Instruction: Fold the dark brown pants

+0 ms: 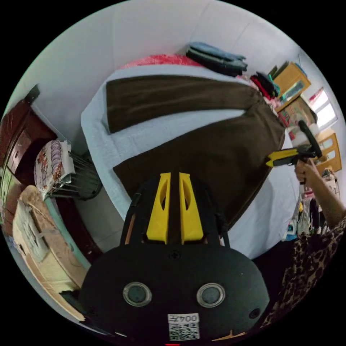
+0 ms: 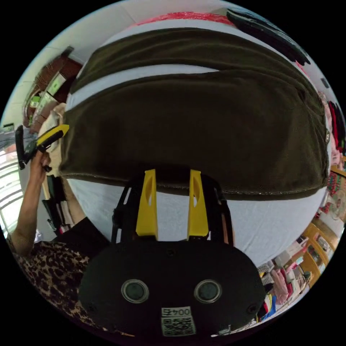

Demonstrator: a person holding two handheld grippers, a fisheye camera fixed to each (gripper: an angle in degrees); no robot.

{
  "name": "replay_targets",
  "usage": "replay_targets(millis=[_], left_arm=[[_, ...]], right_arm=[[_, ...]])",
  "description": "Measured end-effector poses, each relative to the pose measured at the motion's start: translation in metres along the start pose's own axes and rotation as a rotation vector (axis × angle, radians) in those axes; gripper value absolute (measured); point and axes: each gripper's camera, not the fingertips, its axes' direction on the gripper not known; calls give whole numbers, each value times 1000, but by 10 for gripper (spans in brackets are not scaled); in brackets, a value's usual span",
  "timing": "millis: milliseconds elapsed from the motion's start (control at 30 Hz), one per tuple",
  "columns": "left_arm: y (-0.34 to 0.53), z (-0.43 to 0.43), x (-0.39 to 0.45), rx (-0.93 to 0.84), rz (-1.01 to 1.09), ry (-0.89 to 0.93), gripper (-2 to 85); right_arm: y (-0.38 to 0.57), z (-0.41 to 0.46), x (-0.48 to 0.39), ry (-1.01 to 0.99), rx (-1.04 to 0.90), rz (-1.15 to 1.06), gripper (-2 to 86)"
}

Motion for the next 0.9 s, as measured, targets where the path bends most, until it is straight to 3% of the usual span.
replay_targets(millis=[167,367,900], left_arm=[[-5,-4,19,-32,17,-32,23],[-18,-17,14,-73,-27,56,18],[-61,-71,30,-241,85,28,12]], right_arm=[[-20,-3,-29,88,-48,6,123],[-34,-9,-48,91,-100,-18,122],[-17,-38,-75,77,49,69,106]])
